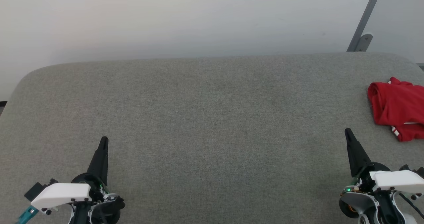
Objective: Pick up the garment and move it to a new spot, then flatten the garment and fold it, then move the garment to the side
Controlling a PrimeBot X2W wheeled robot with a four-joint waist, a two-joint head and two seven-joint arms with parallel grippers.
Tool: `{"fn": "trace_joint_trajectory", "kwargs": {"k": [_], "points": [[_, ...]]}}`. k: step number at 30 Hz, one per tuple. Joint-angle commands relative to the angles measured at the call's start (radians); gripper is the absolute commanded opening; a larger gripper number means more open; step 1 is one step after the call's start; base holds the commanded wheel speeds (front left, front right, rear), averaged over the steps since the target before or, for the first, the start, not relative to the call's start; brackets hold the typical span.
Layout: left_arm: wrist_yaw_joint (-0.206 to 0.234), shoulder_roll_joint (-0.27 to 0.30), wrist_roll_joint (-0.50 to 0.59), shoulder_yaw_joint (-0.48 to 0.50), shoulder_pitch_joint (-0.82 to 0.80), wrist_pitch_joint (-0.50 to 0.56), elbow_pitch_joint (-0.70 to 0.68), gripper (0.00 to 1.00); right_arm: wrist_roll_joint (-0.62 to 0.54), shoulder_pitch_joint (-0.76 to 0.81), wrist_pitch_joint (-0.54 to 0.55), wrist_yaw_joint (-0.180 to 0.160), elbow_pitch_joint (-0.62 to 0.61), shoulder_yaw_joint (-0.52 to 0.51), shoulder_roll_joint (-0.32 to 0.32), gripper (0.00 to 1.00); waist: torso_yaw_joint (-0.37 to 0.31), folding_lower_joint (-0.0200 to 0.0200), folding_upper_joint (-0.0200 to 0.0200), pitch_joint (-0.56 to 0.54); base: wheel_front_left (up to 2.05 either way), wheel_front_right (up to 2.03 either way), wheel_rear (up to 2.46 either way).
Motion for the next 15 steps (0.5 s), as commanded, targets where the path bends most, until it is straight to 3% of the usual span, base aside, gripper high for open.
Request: {"fn": "trace_joint_trajectory", "kwargs": {"k": [1,15], "points": [[-0.006,-0.001,0.003,0.003,-0.011,0.005,0.000,0.00,0.004,-0.005,0.001,0.000,0.001,0.000,0.002,0.00,0.000,0.0000,0.0000,0.000,0.00,0.00,0.00],[-0.006,-0.002,0.004,0.003,-0.011,0.006,0.000,0.00,0.004,-0.005,0.001,0.000,0.001,0.000,0.002,0.00,0.000,0.0000,0.0000,0.000,0.00,0.00,0.00]]}}
